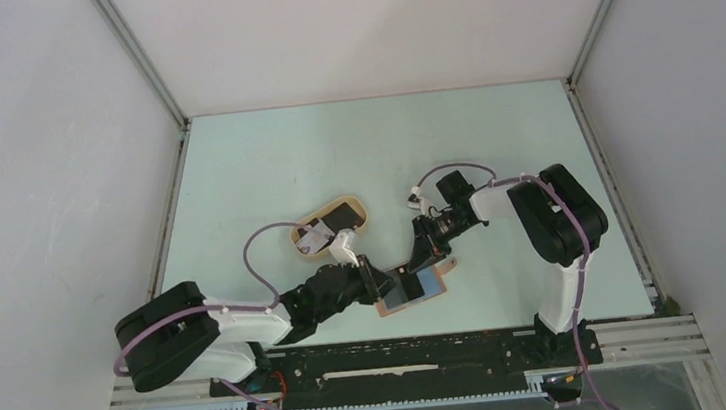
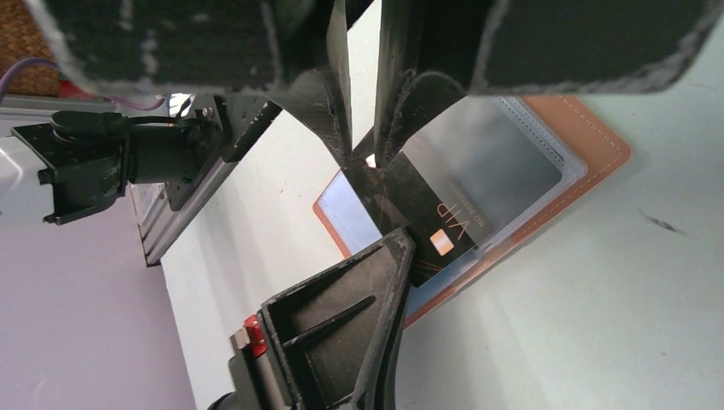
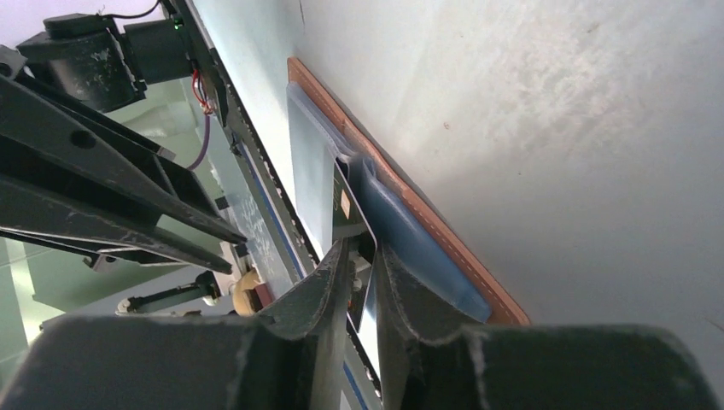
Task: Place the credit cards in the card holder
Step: Insert the credit card into the card holder.
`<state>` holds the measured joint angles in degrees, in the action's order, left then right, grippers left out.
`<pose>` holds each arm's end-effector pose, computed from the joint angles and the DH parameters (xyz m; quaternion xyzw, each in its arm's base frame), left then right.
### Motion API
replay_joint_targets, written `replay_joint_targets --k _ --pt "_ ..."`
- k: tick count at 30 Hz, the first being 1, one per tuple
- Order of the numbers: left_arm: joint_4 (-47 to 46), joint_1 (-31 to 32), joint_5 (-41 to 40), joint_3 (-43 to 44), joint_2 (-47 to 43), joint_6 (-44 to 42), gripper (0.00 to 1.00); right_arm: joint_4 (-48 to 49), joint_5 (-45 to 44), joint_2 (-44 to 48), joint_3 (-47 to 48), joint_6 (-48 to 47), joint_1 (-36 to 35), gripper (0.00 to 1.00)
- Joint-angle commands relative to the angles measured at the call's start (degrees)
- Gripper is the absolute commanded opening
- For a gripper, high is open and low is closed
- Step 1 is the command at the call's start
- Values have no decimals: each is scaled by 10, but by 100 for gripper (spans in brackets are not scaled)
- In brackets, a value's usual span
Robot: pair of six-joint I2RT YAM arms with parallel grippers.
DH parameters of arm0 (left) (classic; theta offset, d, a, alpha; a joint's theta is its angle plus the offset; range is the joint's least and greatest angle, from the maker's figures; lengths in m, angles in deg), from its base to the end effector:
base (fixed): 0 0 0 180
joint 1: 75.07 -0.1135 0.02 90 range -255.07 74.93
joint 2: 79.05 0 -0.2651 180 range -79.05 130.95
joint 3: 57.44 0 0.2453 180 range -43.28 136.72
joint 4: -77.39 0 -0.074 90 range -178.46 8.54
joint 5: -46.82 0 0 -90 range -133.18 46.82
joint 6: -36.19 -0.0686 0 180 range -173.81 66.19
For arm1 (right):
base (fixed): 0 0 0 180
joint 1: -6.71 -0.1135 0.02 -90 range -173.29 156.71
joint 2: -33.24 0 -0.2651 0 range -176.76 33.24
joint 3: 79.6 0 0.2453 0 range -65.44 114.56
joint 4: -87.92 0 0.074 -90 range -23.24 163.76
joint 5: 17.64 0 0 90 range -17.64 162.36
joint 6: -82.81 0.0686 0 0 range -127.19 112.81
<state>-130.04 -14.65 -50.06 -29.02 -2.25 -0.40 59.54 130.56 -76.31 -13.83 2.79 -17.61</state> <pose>0.1331 -0.2178 0.1374 0.0163 0.8229 -0.4470 0.3503 0.2672 0.1847 0.0887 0.1826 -0.8470 -0.4990 0.0122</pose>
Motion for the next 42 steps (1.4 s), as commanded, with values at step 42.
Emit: replay_joint_targets --k 42 --pt "286 0 -70 22 -128 -35 15 -156 -139 44 86 -123 -64 46"
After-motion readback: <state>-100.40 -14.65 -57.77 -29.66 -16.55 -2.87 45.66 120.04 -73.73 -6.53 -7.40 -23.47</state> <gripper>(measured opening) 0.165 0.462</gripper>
